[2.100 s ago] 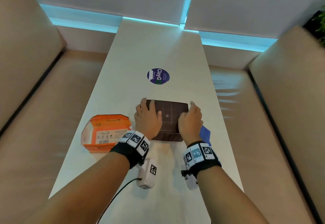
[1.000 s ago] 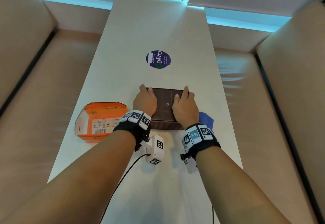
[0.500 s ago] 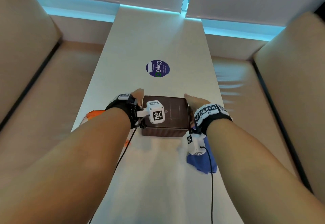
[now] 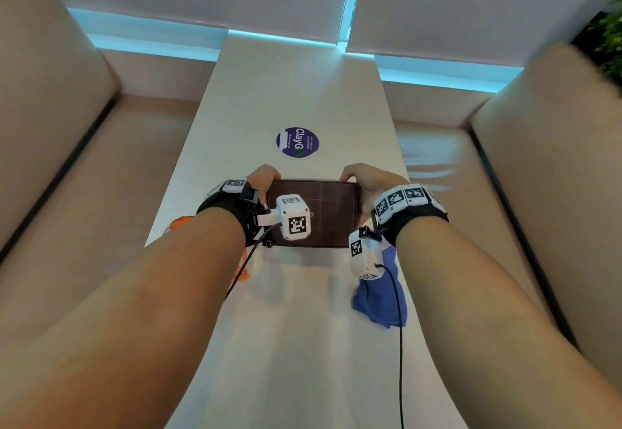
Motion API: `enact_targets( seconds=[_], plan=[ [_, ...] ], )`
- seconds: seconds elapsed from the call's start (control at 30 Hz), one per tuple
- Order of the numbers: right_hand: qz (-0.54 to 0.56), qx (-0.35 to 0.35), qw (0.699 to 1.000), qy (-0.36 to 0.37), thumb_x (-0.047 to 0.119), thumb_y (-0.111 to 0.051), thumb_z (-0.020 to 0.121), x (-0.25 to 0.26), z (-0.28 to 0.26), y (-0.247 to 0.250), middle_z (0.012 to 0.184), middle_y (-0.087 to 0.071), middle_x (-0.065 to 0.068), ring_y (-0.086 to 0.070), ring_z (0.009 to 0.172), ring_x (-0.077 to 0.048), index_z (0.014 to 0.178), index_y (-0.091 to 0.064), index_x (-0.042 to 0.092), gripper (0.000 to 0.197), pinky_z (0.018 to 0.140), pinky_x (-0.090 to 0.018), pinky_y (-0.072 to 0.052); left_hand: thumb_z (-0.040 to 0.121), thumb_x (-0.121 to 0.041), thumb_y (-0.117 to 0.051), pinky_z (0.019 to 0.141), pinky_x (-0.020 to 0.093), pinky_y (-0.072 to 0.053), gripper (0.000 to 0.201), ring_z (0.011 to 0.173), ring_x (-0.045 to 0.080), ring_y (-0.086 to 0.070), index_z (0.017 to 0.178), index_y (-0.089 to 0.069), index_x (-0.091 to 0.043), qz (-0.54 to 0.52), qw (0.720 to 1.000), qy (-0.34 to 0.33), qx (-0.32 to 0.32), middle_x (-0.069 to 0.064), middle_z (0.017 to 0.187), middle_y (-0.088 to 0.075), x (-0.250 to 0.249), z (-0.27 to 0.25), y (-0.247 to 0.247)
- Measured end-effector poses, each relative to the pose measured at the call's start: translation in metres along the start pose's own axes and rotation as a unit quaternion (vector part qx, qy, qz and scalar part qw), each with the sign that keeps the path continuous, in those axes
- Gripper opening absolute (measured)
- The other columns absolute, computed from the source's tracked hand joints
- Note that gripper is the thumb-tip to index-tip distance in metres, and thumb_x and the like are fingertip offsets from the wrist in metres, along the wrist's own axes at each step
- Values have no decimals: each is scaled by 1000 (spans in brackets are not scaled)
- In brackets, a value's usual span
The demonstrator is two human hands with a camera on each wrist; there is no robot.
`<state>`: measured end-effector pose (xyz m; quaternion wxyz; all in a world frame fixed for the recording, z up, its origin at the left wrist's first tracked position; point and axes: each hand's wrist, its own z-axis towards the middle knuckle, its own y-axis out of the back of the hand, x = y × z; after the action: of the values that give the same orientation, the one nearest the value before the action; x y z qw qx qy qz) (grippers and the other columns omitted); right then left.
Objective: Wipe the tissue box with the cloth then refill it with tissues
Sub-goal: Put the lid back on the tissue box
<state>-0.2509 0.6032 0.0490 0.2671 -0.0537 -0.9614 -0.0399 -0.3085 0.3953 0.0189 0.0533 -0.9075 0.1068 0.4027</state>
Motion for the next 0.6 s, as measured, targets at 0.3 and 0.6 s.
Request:
enact_targets(
  seconds=[0.3,0.6],
  plan=[
    [-28,-42,968,247,-23,-41,72,-50,-23,-23,109,-57,-18,-55,101,-33,116,-50,-1,50,78,-37,-49,90,-53,-47,80,32,-50,50,97,23,-63,122,-52,-15,-61,995,-80,24,8,112,-62,23,-45,-12],
    [251,-74,926,271,7,-51,82,-114,-15,-42,98,-58,-8,-55,82,-16,117,-46,5,36,58,-24,-46,57,-90,-52,101,52,-40,84,126,25,-50,125,-53,-40,-133,989,-60,15,1,136,-54,128,48,2]
  ],
)
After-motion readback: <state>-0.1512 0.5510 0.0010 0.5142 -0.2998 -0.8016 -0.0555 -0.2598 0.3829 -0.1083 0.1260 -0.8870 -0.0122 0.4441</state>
